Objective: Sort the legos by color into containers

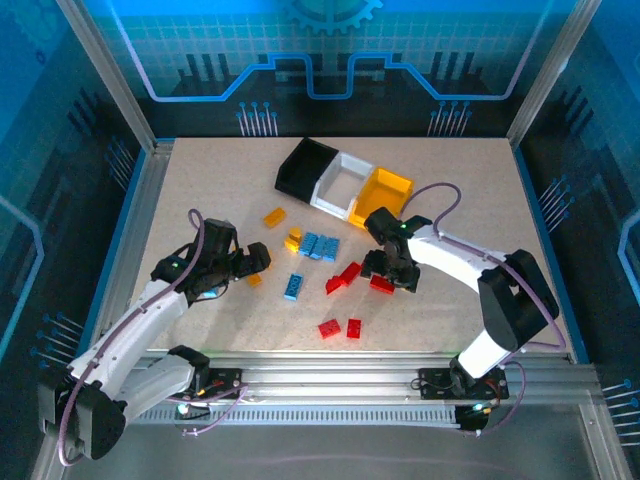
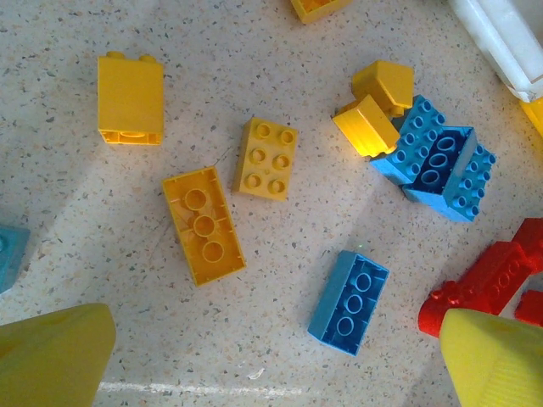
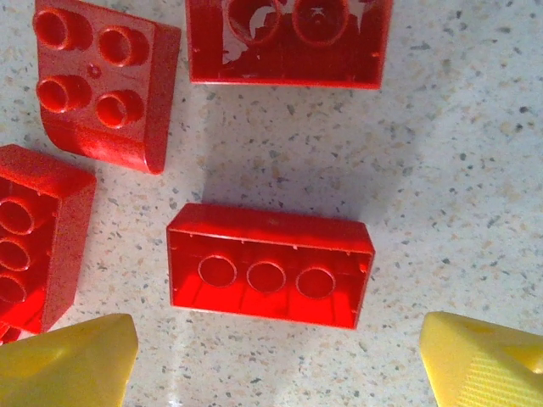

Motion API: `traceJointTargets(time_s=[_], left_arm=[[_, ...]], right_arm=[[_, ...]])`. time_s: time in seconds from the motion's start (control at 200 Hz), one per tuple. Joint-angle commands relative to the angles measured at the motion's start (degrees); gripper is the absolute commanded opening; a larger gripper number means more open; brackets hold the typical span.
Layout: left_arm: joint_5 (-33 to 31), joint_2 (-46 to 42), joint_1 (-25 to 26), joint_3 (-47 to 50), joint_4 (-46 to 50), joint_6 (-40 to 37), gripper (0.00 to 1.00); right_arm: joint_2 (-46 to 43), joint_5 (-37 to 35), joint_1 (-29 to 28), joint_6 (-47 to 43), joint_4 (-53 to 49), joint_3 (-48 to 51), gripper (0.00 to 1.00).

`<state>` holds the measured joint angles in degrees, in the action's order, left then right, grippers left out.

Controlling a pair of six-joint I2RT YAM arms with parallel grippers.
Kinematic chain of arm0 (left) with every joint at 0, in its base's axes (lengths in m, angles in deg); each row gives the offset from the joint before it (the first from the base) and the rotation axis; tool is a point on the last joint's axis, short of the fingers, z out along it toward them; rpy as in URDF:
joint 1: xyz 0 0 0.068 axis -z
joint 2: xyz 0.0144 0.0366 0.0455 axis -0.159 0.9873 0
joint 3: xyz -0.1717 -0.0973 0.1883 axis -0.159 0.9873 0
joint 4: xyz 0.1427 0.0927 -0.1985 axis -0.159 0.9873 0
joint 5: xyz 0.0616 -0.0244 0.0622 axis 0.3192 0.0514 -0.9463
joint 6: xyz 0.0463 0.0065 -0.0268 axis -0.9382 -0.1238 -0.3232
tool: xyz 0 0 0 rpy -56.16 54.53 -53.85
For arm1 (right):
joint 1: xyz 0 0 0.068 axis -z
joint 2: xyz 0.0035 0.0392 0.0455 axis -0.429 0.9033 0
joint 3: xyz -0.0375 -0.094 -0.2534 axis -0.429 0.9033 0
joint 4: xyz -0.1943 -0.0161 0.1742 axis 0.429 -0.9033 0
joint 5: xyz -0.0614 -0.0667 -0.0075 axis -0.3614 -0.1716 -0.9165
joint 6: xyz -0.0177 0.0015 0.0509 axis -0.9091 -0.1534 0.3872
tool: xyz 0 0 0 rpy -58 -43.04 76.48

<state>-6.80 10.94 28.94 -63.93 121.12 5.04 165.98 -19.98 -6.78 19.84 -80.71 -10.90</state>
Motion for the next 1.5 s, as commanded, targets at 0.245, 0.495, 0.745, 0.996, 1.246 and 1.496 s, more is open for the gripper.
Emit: traceJointTargets(time_s=[0.245,0.495,0.745,0.996,1.246,1.496], left_arm=[[-0.5,-2.2,0.5,-0.2,2.4,1.6,0.99],[-0.8,-2.5,0.5,-0.5,3.2,1.9,0.99],[-0.5,-0.9,0.5,-1.4,2.4,2.3,0.99],[-0.4,-1.1,0.5,-0.6,1.2,2.9,0.99],[0.5,-0.3,0.5,1.0,-1.4,3.8,0.99],[3.0,2.7,0.5,0.0,-3.5,3.5,0.99]], right_arm=[[5.3,1.4,1.5,-1.4,3.8,1.2,0.88],[7.7,2.1,3.2,-2.5,6.3,1.4,0.82],[7.9,2.1,3.9,-3.5,6.6,2.0,0.69],[2.0,1.6,3.9,-3.6,3.4,4.2,0.64],[-7.4,0.6,5.6,-4.3,-2.0,3.4,0.64],[-8.7,1.0,9.2,-6.8,-5.5,-8.8,0.64]])
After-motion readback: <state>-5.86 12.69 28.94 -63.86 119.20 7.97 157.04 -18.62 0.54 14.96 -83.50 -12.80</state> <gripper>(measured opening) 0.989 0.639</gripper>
